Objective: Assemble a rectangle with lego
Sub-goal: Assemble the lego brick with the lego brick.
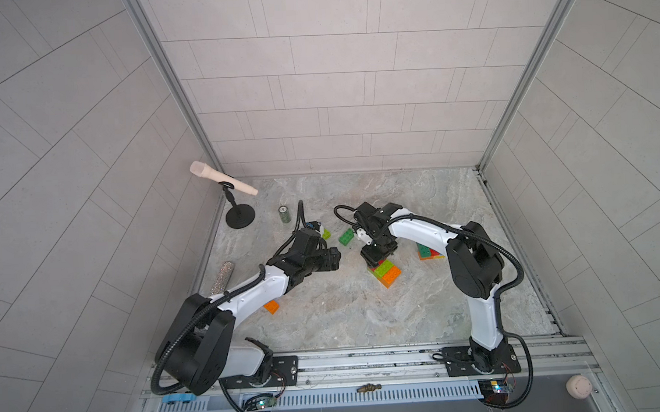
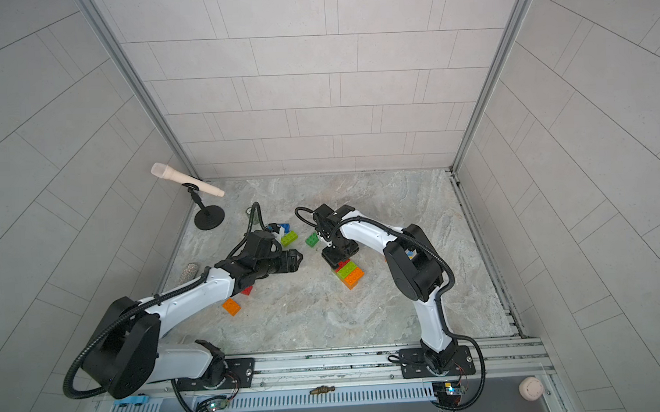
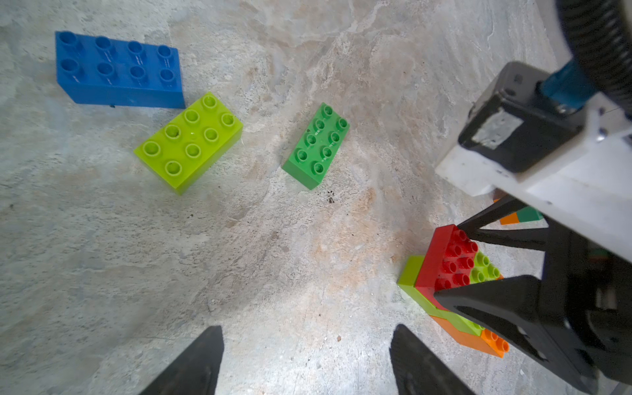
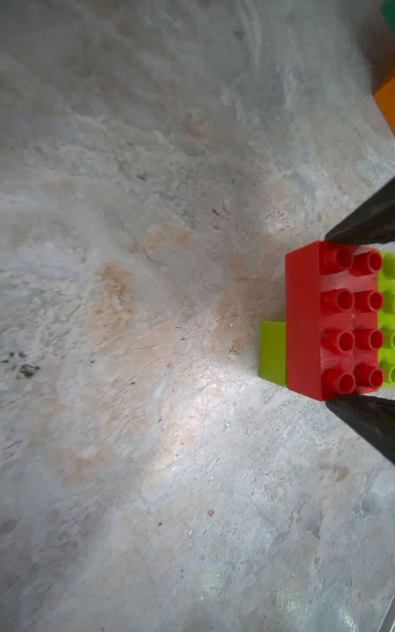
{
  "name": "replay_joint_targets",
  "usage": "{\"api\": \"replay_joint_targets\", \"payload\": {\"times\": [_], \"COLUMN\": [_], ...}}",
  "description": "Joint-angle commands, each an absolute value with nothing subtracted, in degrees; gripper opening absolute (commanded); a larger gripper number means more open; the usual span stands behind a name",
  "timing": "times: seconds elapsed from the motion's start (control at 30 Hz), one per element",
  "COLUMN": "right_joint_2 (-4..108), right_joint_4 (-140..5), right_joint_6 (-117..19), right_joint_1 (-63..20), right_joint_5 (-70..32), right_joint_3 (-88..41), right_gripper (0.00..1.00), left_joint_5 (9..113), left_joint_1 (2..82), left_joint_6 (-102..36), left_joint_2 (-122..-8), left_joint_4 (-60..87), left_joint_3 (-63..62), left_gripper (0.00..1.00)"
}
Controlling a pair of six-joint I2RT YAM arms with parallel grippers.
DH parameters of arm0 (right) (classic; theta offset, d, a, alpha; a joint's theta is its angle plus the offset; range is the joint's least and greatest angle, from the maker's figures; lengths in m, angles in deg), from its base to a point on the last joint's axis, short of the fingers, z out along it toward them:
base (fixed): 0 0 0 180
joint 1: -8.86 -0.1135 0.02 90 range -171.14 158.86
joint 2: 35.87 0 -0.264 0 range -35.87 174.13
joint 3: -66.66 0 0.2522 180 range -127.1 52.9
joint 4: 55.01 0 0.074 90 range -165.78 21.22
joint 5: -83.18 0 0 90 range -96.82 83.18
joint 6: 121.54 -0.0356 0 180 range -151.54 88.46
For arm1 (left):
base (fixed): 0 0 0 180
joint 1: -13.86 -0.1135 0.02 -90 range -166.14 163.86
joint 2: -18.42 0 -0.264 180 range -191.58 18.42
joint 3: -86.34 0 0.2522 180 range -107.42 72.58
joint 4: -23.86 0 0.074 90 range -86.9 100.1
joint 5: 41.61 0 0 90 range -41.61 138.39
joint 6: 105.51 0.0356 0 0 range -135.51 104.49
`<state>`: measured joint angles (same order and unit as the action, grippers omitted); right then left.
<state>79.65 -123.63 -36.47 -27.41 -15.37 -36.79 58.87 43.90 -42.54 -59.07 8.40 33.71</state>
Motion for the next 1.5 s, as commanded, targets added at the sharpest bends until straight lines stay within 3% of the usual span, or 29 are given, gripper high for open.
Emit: {"api": "replay_joint_targets", "payload": {"times": [0.0,0.2,0.4,0.73,0.83,0.9,0.97,1.17,1.47], "right_joint_2": [80.89,83.13,89.65,91.82,89.31,89.28,88.99,85.99,82.15], "right_joint_4": [-126.65,-125.81,-123.05,-123.74,-126.75,-130.38,-131.82,-132.80,-136.03], "right_joint_6": [-35.01,-36.19,-38.78,-34.22,-28.84,-26.89,-26.75,-28.12,-29.75], "right_joint_1": [-27.30,-28.34,-28.36,-30.15,-30.85,-31.73,-32.40,-33.37,-34.65], "right_joint_5": [-11.31,-9.95,-9.14,-8.09,-12.39,-12.55,-10.99,-8.05,-7.15], "right_joint_3": [-34.32,-31.85,-27.70,-32.95,-37.23,-40.78,-42.20,-43.65,-47.30], "right_gripper": [0.43,0.36,0.01,0.00,0.26,0.52,0.64,0.76,0.82], "left_joint_5": [58.48,57.90,54.42,48.79,49.99,51.74,55.34,63.73,67.05], "left_joint_1": [44.10,44.10,44.05,39.18,38.06,36.93,34.35,31.39,32.36], "left_joint_6": [-41.53,-41.03,-40.54,-40.61,-42.70,-44.87,-46.67,-42.43,-41.44], "left_joint_2": [-58.71,-58.74,-56.73,-50.58,-50.61,-51.49,-53.21,-59.04,-62.17], "left_joint_4": [7.94,7.35,6.37,2.10,0.43,-1.52,-4.18,-12.30,-13.55], "left_joint_3": [32.53,32.09,33.17,33.70,33.48,33.29,33.20,28.46,25.86], "left_gripper": [0.81,0.81,0.81,0.82,0.83,0.84,0.85,0.85,0.84]}}
